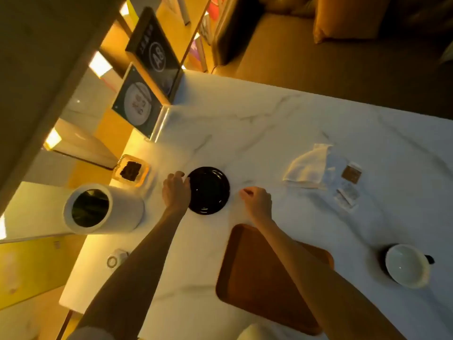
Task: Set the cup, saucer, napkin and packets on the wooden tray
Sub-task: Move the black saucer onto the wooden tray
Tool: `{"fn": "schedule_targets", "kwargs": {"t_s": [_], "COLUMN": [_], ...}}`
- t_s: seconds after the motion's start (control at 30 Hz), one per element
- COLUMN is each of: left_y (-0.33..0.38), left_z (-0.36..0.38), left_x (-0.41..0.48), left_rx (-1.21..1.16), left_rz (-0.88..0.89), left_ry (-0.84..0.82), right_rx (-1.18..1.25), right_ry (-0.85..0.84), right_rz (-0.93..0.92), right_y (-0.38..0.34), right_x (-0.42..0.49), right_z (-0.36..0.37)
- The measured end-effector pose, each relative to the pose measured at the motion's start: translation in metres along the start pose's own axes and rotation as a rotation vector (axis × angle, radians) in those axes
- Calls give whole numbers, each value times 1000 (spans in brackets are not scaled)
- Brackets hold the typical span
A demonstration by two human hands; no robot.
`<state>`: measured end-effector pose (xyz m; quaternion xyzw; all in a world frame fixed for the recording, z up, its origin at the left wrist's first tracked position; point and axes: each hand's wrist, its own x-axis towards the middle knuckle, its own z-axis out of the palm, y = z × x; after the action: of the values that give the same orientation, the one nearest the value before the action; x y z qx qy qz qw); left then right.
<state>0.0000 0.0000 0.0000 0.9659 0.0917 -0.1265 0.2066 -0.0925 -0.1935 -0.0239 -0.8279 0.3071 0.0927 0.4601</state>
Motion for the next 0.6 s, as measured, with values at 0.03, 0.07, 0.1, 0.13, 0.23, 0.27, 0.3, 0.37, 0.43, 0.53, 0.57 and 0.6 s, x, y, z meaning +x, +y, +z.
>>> {"fn": "schedule_targets", "kwargs": {"t_s": [0.03,0.07,0.1,0.13,0.23,0.27,0.3,0.37,0.43,0.53,0.57,0.6], "left_y": [-8,-15,-22,-27,-42,-45,-49,-54,-58,-61,-62,-63], "left_z": [-3,-5,-2,-2,5,8,11,16,21,24,24,23], "left_x": [3,5,7,8,13,14,15,16,16,18,16,14], "left_rx": [-3,-16,-39,-70,-199,-254,-306,-402,-456,-430,-418,-417], "left_rz": [-34,-57,-62,-76,-114,-113,-120,-157,-181,-170,-172,-175], "left_ry": [-20,-46,-81,-130,-237,-258,-281,-303,-300,-300,-307,-315], "right_rx": [34,61,78,76,85,88,94,107,125,173,199,222], "right_ry": [-20,-27,-38,-55,-70,-63,-53,-35,-32,-53,-57,-55], "right_rz": [30,72,97,115,113,122,131,146,147,144,148,156], "right_y": [-6,-12,-16,-20,-21,-20,-17,-13,-10,-7,-5,-5], "right_x": [-1,-2,-3,-6,-7,-6,-5,-1,2,2,1,-2], "right_z": [11,19,28,35,53,56,59,64,66,64,63,61]}}
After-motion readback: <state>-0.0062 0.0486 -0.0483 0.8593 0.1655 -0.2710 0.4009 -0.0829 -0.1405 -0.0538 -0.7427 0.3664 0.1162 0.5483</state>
